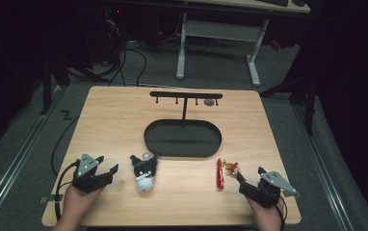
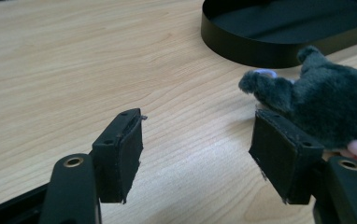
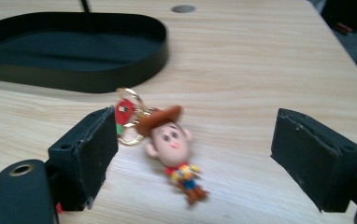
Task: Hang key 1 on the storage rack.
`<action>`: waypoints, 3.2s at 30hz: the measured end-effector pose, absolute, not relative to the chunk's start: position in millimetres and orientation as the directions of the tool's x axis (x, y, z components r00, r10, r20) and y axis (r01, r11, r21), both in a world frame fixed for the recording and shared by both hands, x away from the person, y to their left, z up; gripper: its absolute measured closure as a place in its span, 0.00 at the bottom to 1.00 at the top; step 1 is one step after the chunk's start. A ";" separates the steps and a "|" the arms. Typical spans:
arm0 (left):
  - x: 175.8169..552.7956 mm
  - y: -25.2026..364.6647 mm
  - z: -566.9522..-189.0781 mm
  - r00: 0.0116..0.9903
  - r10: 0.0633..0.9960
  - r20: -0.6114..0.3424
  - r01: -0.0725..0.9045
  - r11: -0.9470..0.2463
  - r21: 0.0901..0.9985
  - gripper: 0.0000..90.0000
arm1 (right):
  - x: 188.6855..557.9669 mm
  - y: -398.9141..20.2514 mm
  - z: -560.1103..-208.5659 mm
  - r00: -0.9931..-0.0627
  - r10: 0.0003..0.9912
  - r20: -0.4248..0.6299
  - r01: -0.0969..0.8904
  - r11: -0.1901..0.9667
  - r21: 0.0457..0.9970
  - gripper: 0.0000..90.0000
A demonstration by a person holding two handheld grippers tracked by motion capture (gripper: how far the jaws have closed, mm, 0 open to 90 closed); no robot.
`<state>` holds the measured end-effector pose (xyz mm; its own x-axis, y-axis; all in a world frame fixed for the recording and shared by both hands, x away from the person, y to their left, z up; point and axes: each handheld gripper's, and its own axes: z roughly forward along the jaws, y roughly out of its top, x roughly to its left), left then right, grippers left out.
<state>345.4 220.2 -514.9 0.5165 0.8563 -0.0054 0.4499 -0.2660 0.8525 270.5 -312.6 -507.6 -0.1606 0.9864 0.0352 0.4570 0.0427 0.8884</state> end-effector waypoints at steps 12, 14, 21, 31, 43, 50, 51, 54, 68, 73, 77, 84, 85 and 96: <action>351.0 208.5 -512.1 0.519 0.854 0.029 0.453 -0.304 0.838 0.38 | 274.0 -328.4 -505.5 -0.122 0.993 -0.001 0.399 0.050 0.916 0.12; 346.5 208.1 -509.8 0.524 0.851 0.031 0.447 -0.306 0.841 0.38 | 273.4 -328.4 -505.5 -0.129 0.992 -0.008 0.412 0.061 0.909 0.12; 335.8 214.1 -503.7 0.539 0.842 0.043 0.428 -0.317 0.846 0.37 | 270.8 -330.8 -497.8 -0.124 0.992 -0.003 0.440 0.058 0.896 0.16; 339.0 201.7 -511.6 0.560 0.825 0.079 0.459 -0.388 0.799 0.45 | 272.6 -327.0 -493.8 -0.137 0.991 -0.002 0.419 0.060 0.906 0.16; 337.3 206.5 -502.5 0.579 0.807 0.113 0.403 -0.404 0.821 0.49 | 279.5 -316.9 -499.4 -0.238 0.971 -0.033 0.478 0.147 0.866 0.27; 332.7 216.8 -510.1 0.592 0.802 0.081 0.436 -0.403 0.805 0.46 | 271.7 -315.4 -489.8 -0.266 0.962 -0.057 0.505 0.189 0.842 0.33; 333.5 215.8 -512.1 0.596 0.799 0.079 0.442 -0.408 0.799 0.46 | 270.0 -314.0 -486.4 -0.273 0.960 -0.066 0.501 0.200 0.842 0.33; 336.2 212.8 -515.9 0.601 0.796 0.070 0.448 -0.409 0.795 0.46 | 268.9 -307.7 -478.2 -0.296 0.953 -0.069 0.507 0.218 0.834 0.34; 337.0 203.6 -512.5 0.635 0.766 0.100 0.401 -0.437 0.805 0.44 | 287.7 -297.2 -472.8 -0.352 0.934 -0.060 0.666 0.295 0.685 0.33; 335.5 206.1 -508.8 0.644 0.762 0.066 0.402 -0.410 0.818 0.46 | 290.0 -303.2 -466.4 -0.359 0.931 -0.074 0.723 0.327 0.609 0.34; 334.4 207.4 -505.9 0.644 0.762 0.065 0.392 -0.401 0.828 0.46 | 291.3 -310.0 -459.6 -0.361 0.930 -0.063 0.756 0.331 0.565 0.35; 335.9 205.5 -507.0 0.663 0.747 0.048 0.399 -0.408 0.822 0.46 | 301.1 -314.7 -447.6 -0.402 0.912 -0.082 0.784 0.389 0.483 0.37; 335.4 204.9 -508.2 0.664 0.746 0.051 0.396 -0.409 0.822 0.45 | 305.9 -314.0 -447.5 -0.413 0.908 -0.072 0.785 0.395 0.477 0.38; 327.0 201.8 -502.8 0.666 0.742 0.074 0.369 -0.413 0.832 0.44 | 343.4 -303.6 -462.7 -0.506 0.860 -0.059 0.786 0.488 0.379 0.57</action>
<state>327.0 201.8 -502.8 0.6660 0.7423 0.0735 0.3690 -0.4135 0.8324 343.4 -303.6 -462.7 -0.5064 0.8603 -0.0589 0.7858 0.4885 0.3793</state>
